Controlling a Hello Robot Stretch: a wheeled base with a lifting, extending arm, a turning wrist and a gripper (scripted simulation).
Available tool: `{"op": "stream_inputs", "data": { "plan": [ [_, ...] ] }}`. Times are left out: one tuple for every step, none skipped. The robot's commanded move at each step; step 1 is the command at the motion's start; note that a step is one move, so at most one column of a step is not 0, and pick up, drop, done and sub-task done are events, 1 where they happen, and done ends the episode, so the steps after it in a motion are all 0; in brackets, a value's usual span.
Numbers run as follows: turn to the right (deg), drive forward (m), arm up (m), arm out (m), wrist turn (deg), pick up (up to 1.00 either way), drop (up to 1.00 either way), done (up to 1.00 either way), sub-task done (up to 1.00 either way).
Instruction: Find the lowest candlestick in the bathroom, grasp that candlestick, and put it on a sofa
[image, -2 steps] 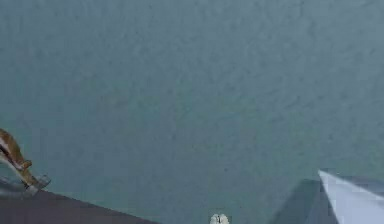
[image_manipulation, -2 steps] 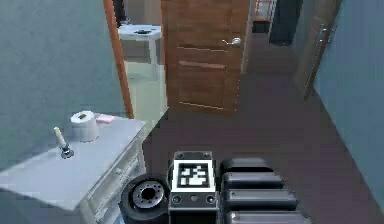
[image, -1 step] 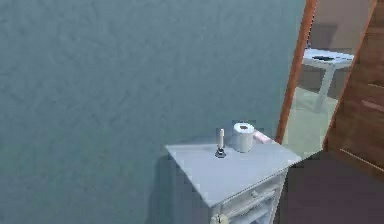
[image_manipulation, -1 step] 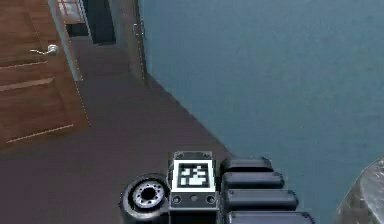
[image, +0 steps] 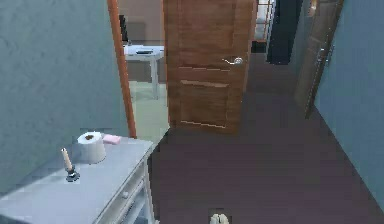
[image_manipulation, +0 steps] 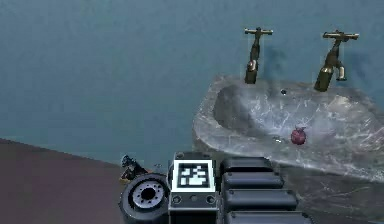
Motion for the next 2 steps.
{"op": "stream_inputs", "data": {
  "plan": [
    [27.0, 0.0, 0.0, 0.0, 0.0, 0.0, 0.0, 0.0, 0.0],
    [0.0, 1.0, 0.0, 0.0, 0.0, 0.0, 0.0, 0.0, 0.0]
  ]
}}
